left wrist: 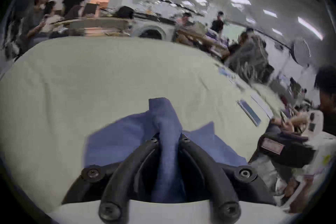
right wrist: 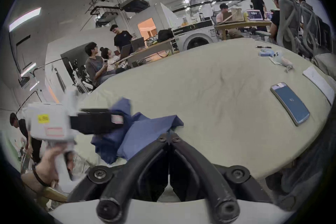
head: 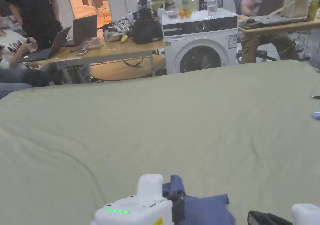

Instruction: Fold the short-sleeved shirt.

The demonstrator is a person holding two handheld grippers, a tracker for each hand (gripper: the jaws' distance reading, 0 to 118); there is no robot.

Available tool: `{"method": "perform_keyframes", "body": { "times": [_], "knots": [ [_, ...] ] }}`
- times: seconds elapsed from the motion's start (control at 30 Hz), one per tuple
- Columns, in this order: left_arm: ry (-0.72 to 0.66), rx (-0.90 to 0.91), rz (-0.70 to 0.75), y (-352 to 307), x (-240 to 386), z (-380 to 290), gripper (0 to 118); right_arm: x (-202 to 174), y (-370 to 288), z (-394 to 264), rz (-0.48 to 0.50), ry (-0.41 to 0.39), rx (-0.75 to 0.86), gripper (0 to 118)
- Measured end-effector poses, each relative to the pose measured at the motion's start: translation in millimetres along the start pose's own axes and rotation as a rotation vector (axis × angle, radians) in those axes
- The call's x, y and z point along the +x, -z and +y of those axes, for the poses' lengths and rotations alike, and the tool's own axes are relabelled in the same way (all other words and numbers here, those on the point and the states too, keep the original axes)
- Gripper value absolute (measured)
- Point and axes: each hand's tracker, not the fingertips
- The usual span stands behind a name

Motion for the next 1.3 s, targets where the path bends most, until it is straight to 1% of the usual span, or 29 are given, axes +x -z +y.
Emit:
{"method": "perform_keyframes", "body": {
  "times": [0.07, 0.1, 0.13, 0.17, 0.23, 0.27, 0.3, 0.33, 0.4, 0.43, 0.5, 0.53, 0.6, 0.63, 0.7, 0.8, 0.83, 0.87, 0.9, 0.93, 0.97, 1.0, 1.07, 1.1, 1.13, 1.2, 1.23, 1.27, 1.3],
  "knots": [
    [-0.005, -0.050, -0.108, 15, 12, 1, 23, 8, -5, -3, -0.009, 0.029, 0.010, 0],
    [0.002, -0.063, -0.145, 15, 14, 3, 30, 10, -6, -4, -0.018, 0.039, 0.011, 0],
    [-0.016, -0.071, -0.225, 7, 11, 10, 38, 15, -5, -4, -0.019, 0.051, 0.006, 0],
    [-0.078, -0.029, -0.279, -5, 8, 15, 62, 18, -5, -4, -0.019, 0.058, 0.001, 0],
    [-0.117, 0.086, -0.312, -33, -6, 25, 65, 21, -7, -4, -0.026, 0.062, 0.005, 0],
    [-0.135, 0.144, -0.274, -44, -14, 30, 64, 23, -8, -3, -0.026, 0.062, 0.008, 0],
    [-0.160, 0.157, -0.233, -49, -22, 31, 63, 23, -10, -2, -0.027, 0.060, 0.011, 0],
    [-0.201, 0.160, -0.204, -52, -30, 32, 54, 24, -11, -2, -0.029, 0.057, 0.014, 0],
    [-0.243, 0.124, -0.245, -36, -40, 27, 13, 24, -14, -2, -0.031, 0.056, 0.018, 0],
    [-0.265, 0.075, -0.253, -24, -40, 23, 4, 24, -15, -3, -0.033, 0.060, 0.020, 0],
    [-0.244, -0.062, -0.346, 6, -30, 11, 4, 24, -15, -5, -0.030, 0.065, 0.016, 0],
    [-0.212, -0.192, -0.385, 30, -18, 1, 4, 24, -16, -6, -0.032, 0.065, 0.011, 0],
    [-0.121, -0.286, -0.284, 60, 2, -14, 0, 22, -16, -9, -0.038, 0.059, -0.003, 0],
    [-0.090, -0.264, -0.292, 65, 9, -19, 0, 20, -15, -10, -0.035, 0.056, -0.014, 0],
    [-0.093, -0.229, -0.299, 64, 22, -18, 0, 16, -13, -12, -0.021, 0.040, -0.033, 0],
    [-0.067, -0.215, -0.287, 58, 26, -10, 0, 6, 2, -5, -0.007, -0.024, -0.064, 0],
    [-0.103, -0.203, -0.294, 50, 23, -5, 6, 4, 9, 1, 0.010, -0.036, -0.069, 0],
    [-0.151, -0.139, -0.326, 35, 20, 0, 21, 2, 15, 7, 0.024, -0.035, -0.067, 0],
    [-0.166, -0.093, -0.373, 21, 15, 4, 42, -1, 21, 13, 0.029, -0.036, -0.069, 0],
    [-0.173, -0.034, -0.395, 0, 6, 10, 72, -6, 30, 21, 0.050, -0.047, -0.085, 0],
    [-0.168, 0.015, -0.380, -18, -1, 16, 85, -10, 40, 27, 0.085, -0.064, -0.119, 0],
    [-0.163, 0.048, -0.370, -34, -10, 21, 91, -15, 49, 31, 0.096, -0.084, -0.143, 0],
    [-0.184, 0.103, -0.321, -64, -35, 27, 91, -31, 70, 37, 0.123, -0.181, -0.191, 0],
    [-0.207, 0.095, -0.307, -74, -48, 28, 91, -38, 80, 38, 0.121, -0.220, -0.212, 0],
    [-0.256, 0.069, -0.291, -79, -64, 26, 91, -43, 95, 38, 0.114, -0.241, -0.288, 0],
    [-0.384, 0.051, -0.272, -81, -92, 18, 91, -47, 121, 31, 0.037, -0.292, -0.437, 0],
    [-0.451, 0.032, -0.280, -78, -106, 13, 91, -45, 131, 22, -0.002, -0.338, -0.488, 0],
    [-0.476, 0.023, -0.273, -75, -115, 7, 91, -43, 133, 16, -0.035, -0.355, -0.480, 0],
    [-0.492, 0.016, -0.265, -70, -120, 2, 91, -40, 129, 16, 0.001, -0.318, -0.440, 0]
  ]
}}
